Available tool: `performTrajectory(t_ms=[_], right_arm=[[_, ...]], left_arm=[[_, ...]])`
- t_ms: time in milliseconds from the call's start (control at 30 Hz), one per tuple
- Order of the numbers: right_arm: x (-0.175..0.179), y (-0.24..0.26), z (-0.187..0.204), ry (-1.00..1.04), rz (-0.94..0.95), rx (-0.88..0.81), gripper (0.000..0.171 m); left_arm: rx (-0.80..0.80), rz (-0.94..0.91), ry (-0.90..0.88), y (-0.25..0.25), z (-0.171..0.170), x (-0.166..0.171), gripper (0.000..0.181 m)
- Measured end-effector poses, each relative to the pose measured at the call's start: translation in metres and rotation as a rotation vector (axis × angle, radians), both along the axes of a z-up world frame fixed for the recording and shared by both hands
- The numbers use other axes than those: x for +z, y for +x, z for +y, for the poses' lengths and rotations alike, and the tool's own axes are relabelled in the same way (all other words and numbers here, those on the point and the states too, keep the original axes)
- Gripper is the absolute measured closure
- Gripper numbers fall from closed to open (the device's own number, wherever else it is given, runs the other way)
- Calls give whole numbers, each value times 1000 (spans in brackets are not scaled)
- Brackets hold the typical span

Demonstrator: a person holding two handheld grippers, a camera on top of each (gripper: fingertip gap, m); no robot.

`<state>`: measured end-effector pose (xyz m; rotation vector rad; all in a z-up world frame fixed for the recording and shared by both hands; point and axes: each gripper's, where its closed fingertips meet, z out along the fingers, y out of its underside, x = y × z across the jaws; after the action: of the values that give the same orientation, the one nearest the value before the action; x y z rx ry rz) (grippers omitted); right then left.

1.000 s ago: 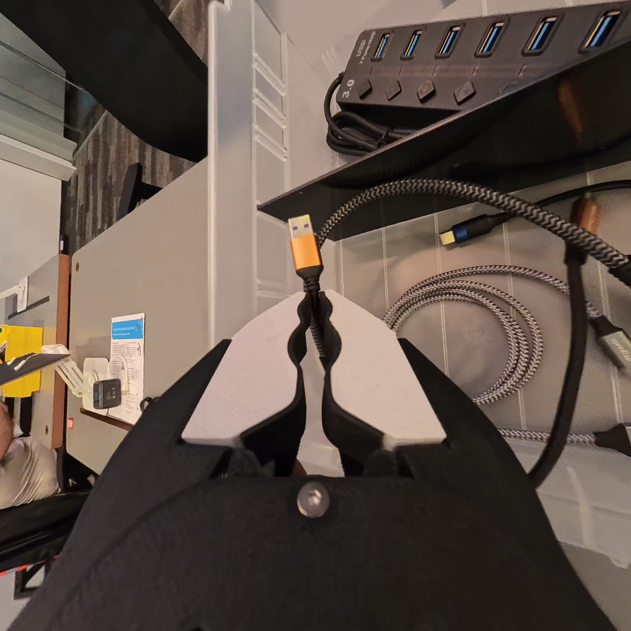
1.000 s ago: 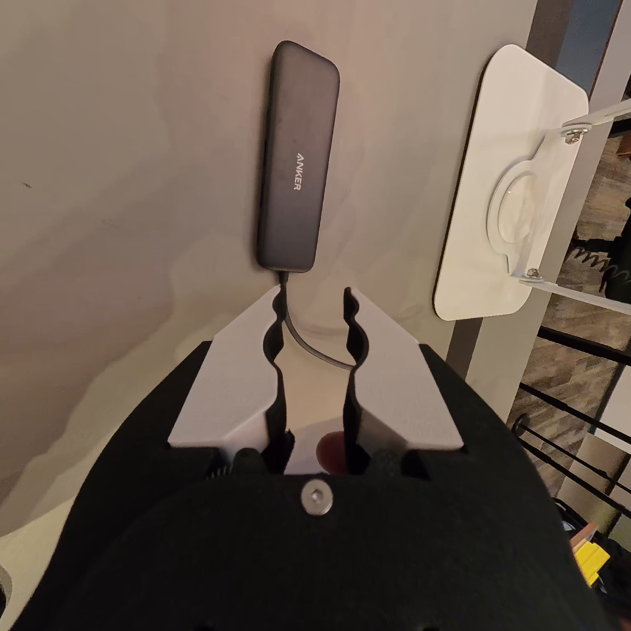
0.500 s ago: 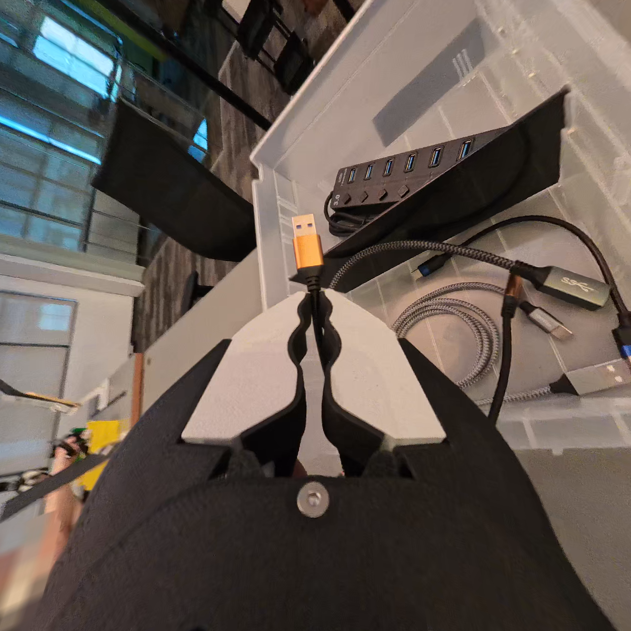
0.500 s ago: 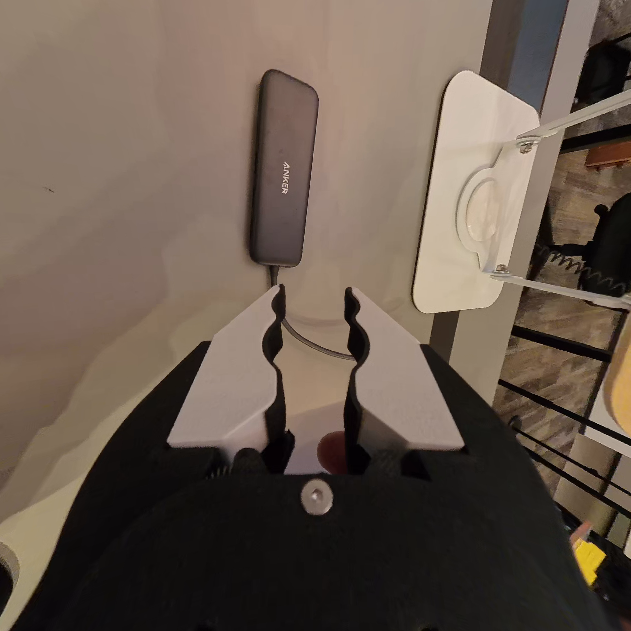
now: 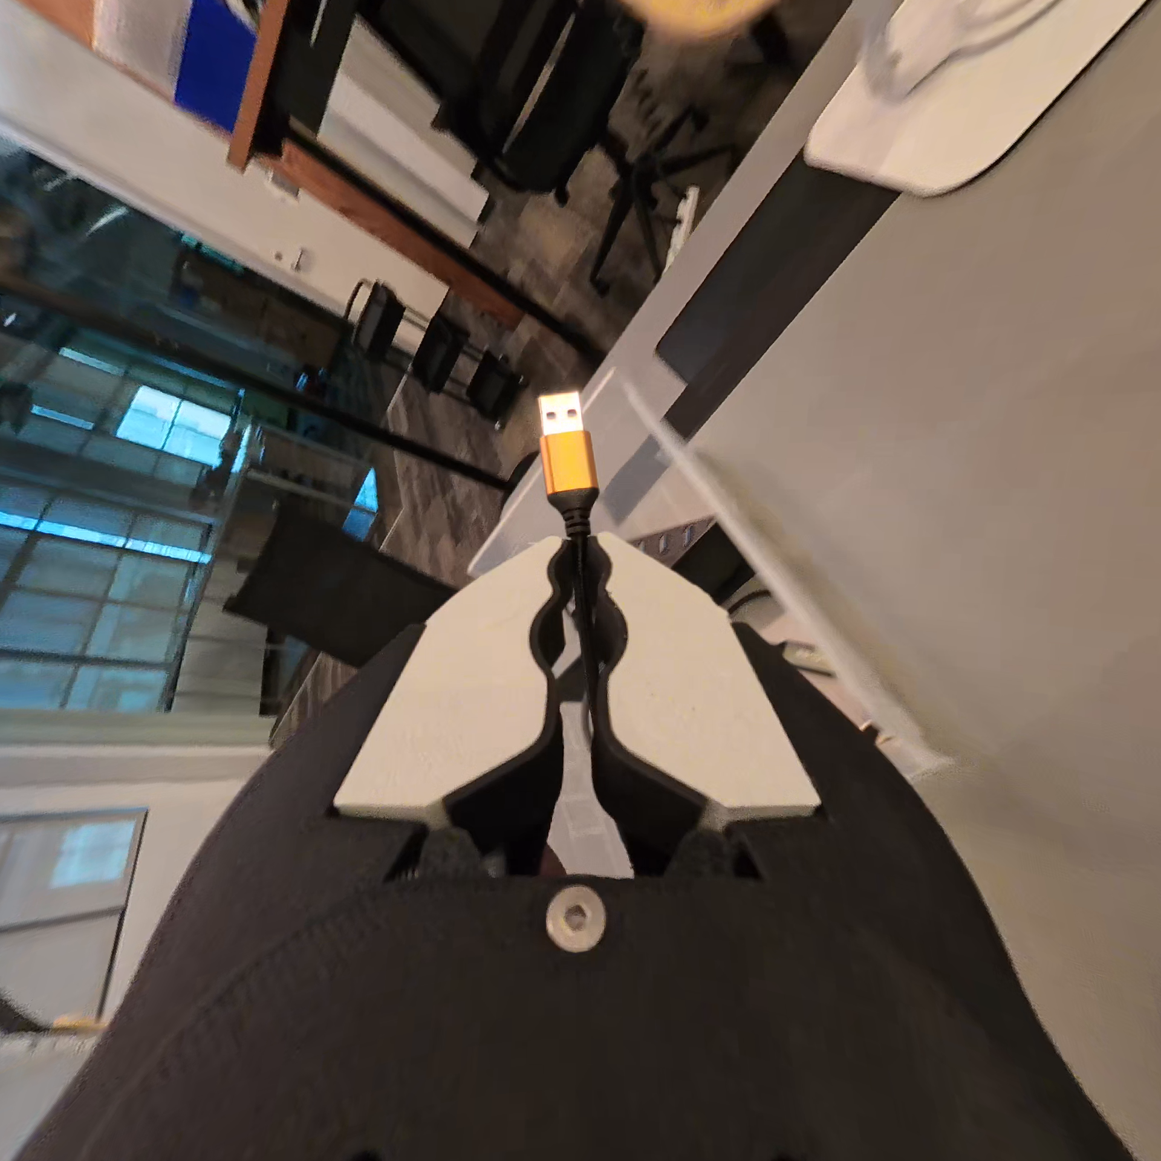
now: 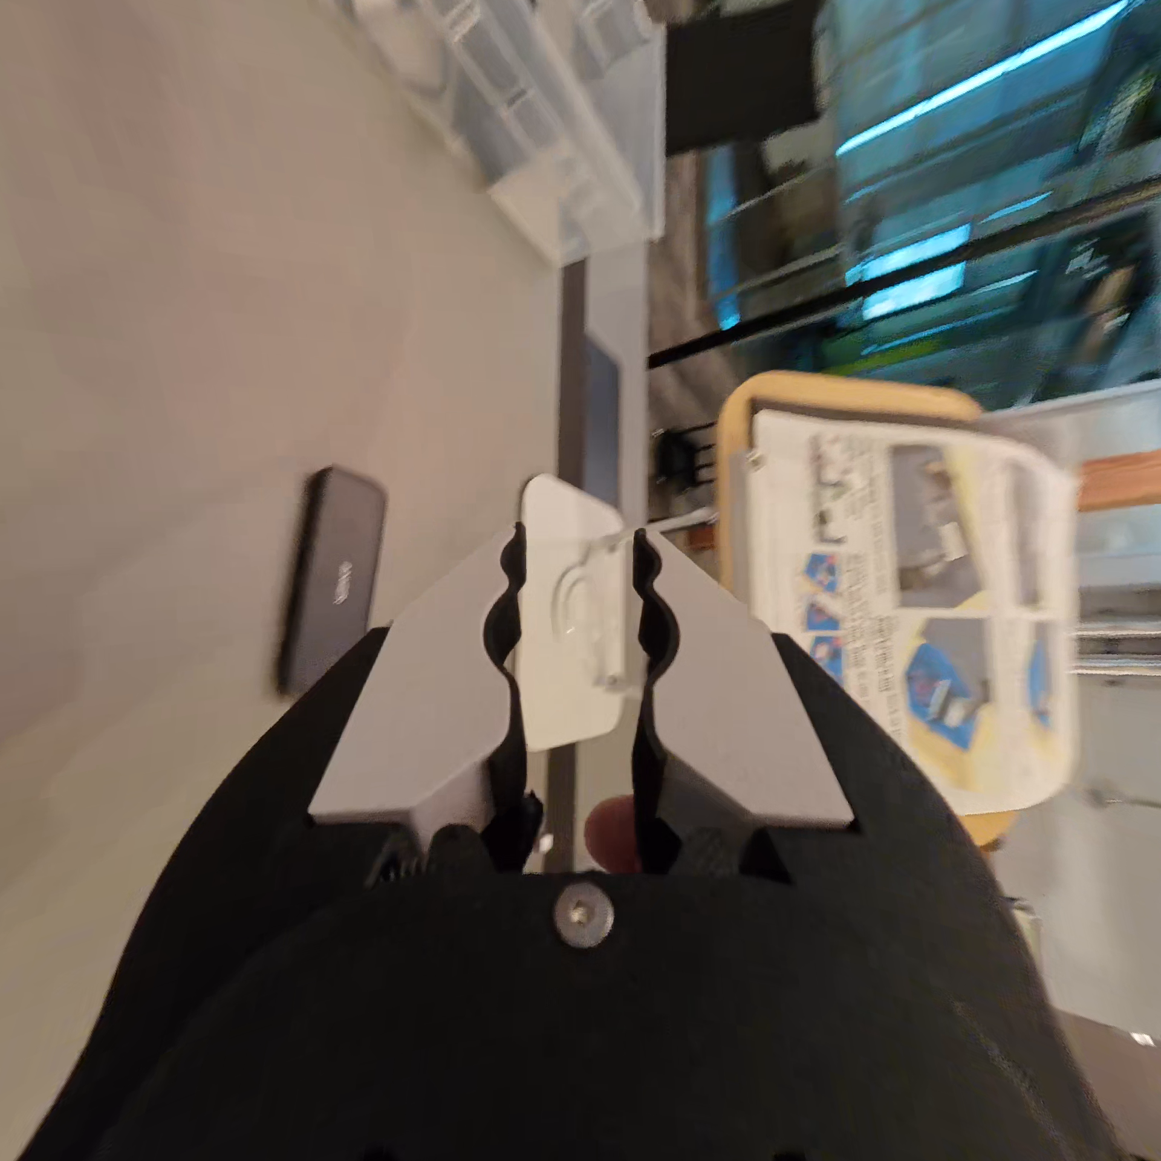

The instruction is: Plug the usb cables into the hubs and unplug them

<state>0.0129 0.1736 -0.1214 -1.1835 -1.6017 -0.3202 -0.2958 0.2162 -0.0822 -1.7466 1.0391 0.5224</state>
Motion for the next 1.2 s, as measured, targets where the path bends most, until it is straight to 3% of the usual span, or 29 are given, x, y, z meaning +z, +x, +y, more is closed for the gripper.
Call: performTrajectory(t_ms=[167, 333, 500, 833, 1000, 1200], right_arm=[[31, -34, -17, 235, 95, 98, 147], [33, -54, -41, 12, 306, 248, 147], [46, -47, -41, -32, 421, 289, 147], [29, -34, -21, 123, 195, 172, 150], [23, -29, -22, 42, 197, 180, 159], [15, -22, -27, -123, 219, 202, 149]], left_arm=[[-206, -7, -68, 74, -19, 13, 177], [-393, 41, -102, 141, -35, 12, 177], [-548, 111, -144, 193, -50, -4, 177], [-675, 184, -186, 251, -65, -24, 177], [-690, 173, -178, 258, -65, -25, 178], [-741, 205, -170, 263, -75, -27, 178]])
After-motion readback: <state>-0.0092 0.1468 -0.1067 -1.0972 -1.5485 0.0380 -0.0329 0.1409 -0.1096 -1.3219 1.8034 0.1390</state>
